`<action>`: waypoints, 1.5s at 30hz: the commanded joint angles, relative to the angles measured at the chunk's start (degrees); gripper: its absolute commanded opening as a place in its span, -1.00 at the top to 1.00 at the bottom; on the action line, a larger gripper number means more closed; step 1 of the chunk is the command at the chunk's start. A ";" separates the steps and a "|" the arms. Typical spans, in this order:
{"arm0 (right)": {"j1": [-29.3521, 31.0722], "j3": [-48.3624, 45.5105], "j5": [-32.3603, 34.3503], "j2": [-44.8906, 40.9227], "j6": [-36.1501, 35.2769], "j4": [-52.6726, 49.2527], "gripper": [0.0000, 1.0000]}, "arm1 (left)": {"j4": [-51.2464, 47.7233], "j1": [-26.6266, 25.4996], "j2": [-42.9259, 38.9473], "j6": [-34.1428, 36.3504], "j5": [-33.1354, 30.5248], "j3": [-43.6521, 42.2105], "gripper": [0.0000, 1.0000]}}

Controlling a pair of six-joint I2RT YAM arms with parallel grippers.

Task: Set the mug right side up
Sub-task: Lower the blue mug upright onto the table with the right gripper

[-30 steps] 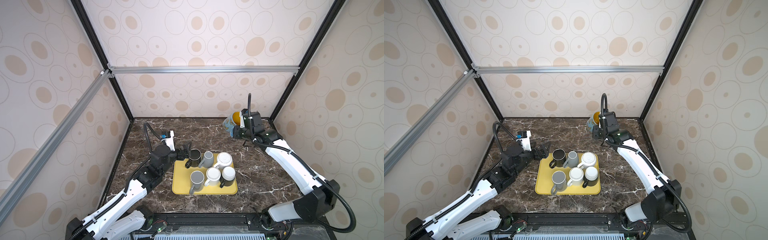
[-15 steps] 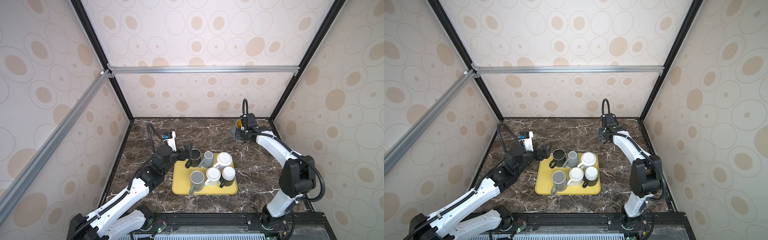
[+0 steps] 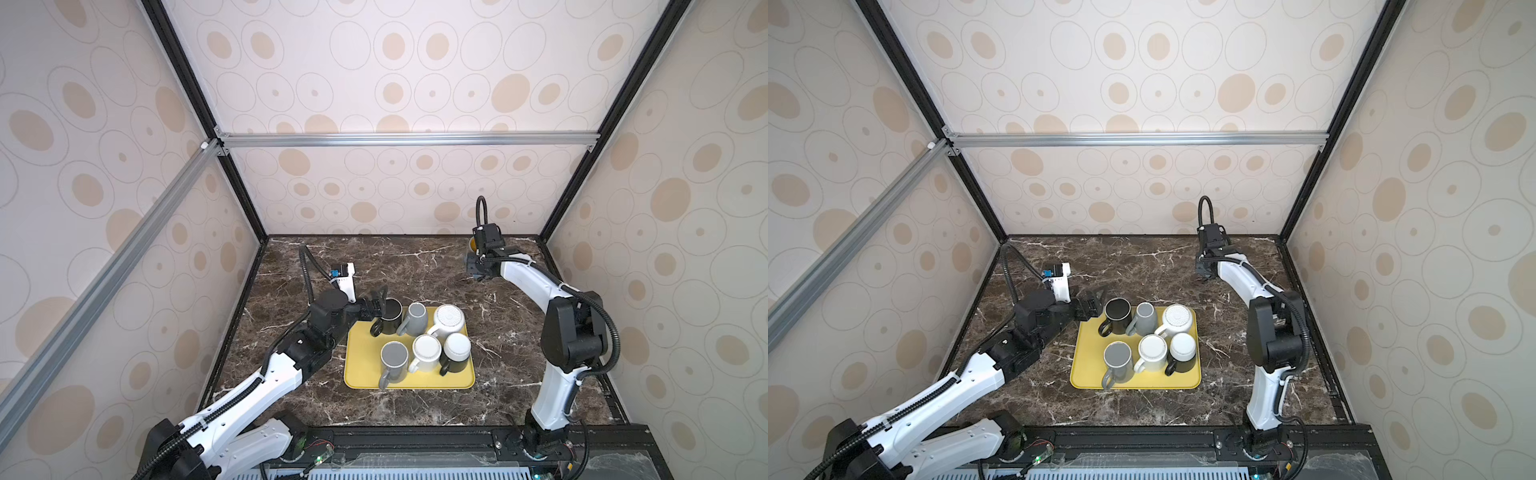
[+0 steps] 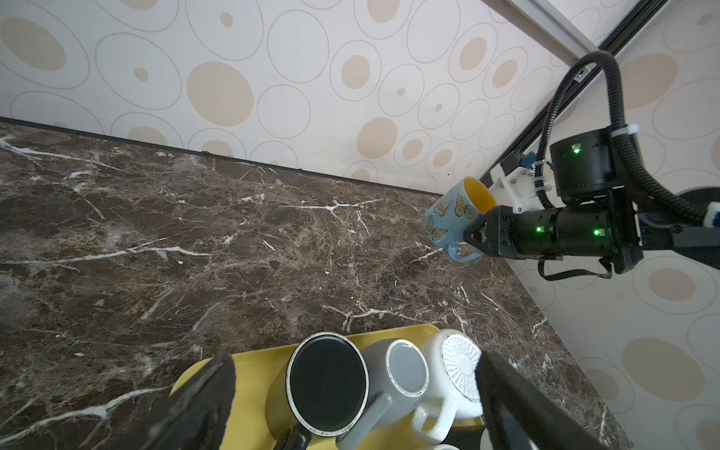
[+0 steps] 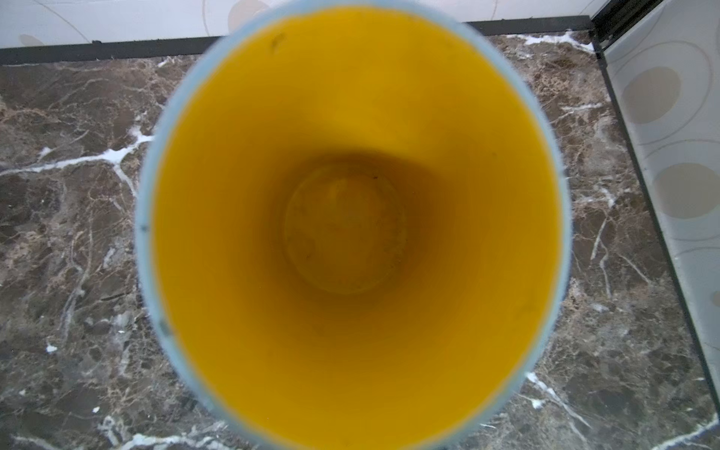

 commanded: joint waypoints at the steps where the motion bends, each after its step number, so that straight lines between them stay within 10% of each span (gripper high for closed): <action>1: -0.24 0.17 3.50 -2.91 -2.96 3.52 1.00 | 1.64 0.21 0.25 1.31 -0.02 -0.19 -0.93; 45: -8.46 -12.35 -4.47 -5.36 -8.40 7.81 1.00 | 5.34 0.25 3.37 -0.26 3.58 -5.38 -0.91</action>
